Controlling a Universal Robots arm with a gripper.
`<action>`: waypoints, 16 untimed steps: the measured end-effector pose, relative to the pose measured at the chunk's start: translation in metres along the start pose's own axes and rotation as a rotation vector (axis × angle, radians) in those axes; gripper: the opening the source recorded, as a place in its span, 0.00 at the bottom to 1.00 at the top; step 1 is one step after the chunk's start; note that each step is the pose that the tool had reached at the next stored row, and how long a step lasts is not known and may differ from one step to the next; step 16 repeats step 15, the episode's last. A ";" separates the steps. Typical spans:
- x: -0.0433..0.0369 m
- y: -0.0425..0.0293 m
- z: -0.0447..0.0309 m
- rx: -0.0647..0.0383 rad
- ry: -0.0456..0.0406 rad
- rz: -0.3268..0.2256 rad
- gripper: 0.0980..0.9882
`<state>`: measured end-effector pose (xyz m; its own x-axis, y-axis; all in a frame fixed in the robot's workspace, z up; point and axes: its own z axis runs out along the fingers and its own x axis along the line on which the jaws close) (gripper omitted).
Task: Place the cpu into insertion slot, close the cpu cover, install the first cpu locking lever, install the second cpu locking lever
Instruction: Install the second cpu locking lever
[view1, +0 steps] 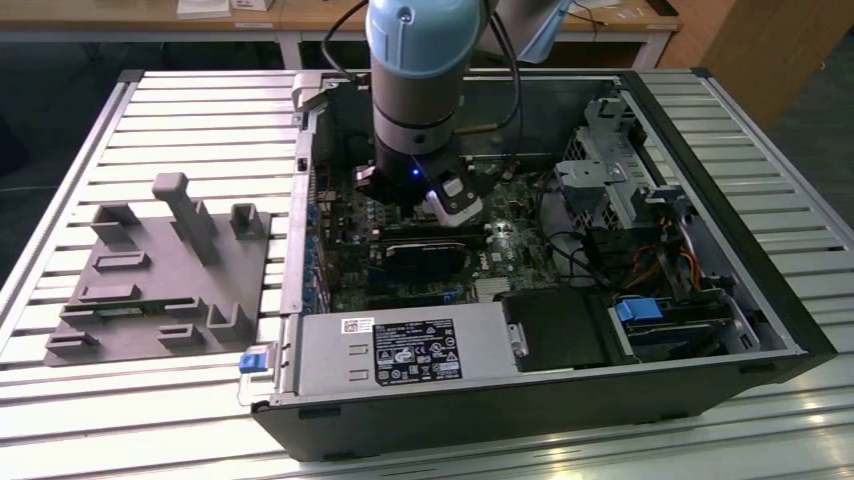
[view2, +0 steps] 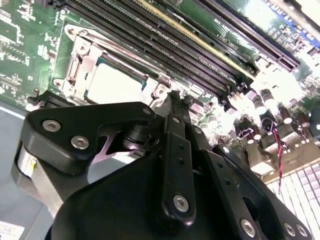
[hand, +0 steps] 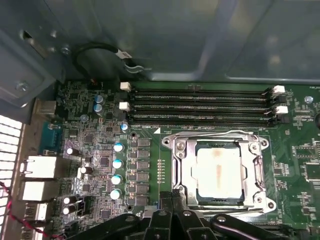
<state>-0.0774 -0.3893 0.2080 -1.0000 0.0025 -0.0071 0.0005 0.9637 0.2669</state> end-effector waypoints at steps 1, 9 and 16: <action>0.0000 0.0005 -0.0018 0.000 0.0001 0.000 0.01; -0.0001 0.0031 -0.0113 0.000 0.0000 0.000 0.01; -0.0001 0.0035 -0.0128 0.000 0.0000 0.000 0.01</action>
